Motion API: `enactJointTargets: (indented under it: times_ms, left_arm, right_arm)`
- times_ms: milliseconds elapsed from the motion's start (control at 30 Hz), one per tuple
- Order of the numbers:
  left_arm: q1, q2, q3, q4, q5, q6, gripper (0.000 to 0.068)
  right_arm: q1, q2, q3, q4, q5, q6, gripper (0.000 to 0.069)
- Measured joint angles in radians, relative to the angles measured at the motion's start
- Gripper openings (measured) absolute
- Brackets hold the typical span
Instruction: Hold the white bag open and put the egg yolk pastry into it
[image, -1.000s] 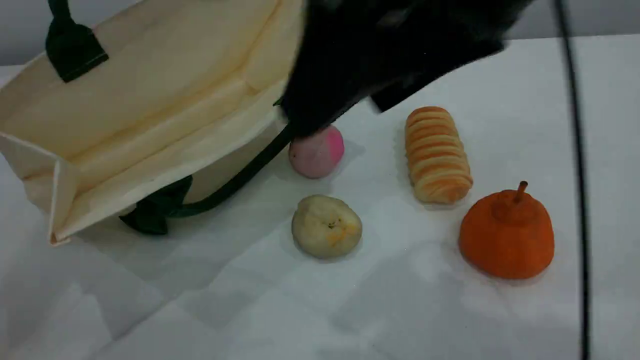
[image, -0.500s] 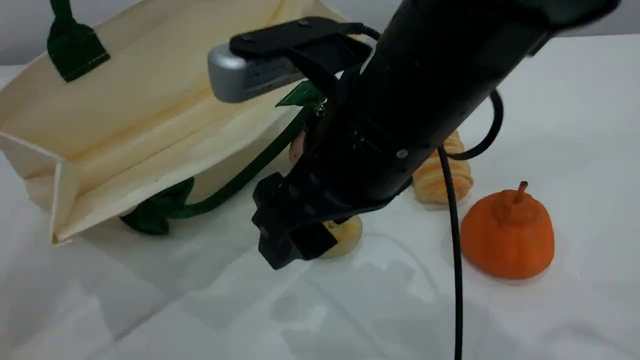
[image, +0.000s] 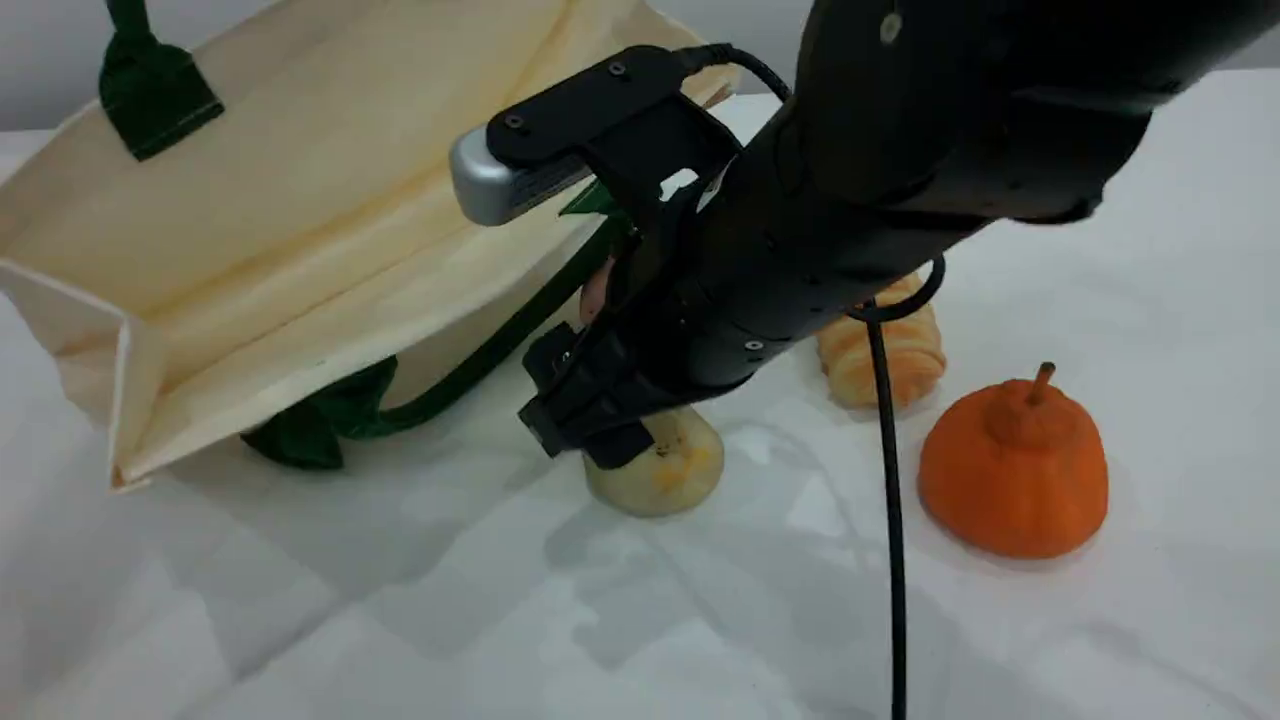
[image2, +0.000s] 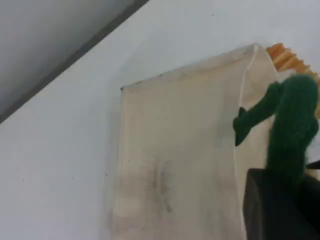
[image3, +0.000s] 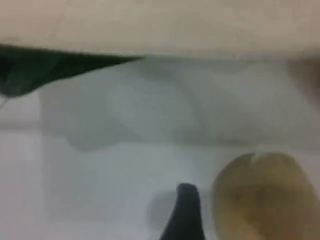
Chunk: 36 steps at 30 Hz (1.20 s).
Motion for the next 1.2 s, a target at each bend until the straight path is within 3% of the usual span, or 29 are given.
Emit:
enactJointTargets:
  times_ms: [733,867,1100,1200]
  left_arm:
    - [0.0,0.0,0.0,0.001,0.0,0.0,0.009]
    - [0.0,0.0,0.0,0.001,0.0,0.0,0.009]
    - [0.0,0.0,0.0,0.002,0.0,0.0,0.009]
    - [0.0,0.0,0.0,0.002,0.0,0.0,0.009]
  right_arm:
    - [-0.001,0.173,-0.001,-0.004,-0.148,-0.043,0.0559]
    - [-0.001,0.173,-0.001,-0.004,-0.15,-0.043,0.0489]
    - [-0.001,0.173,-0.001,-0.004,-0.154,-0.046,0.0251]
    - [-0.002,0.173,-0.001,-0.005,-0.152,-0.046,0.0239]
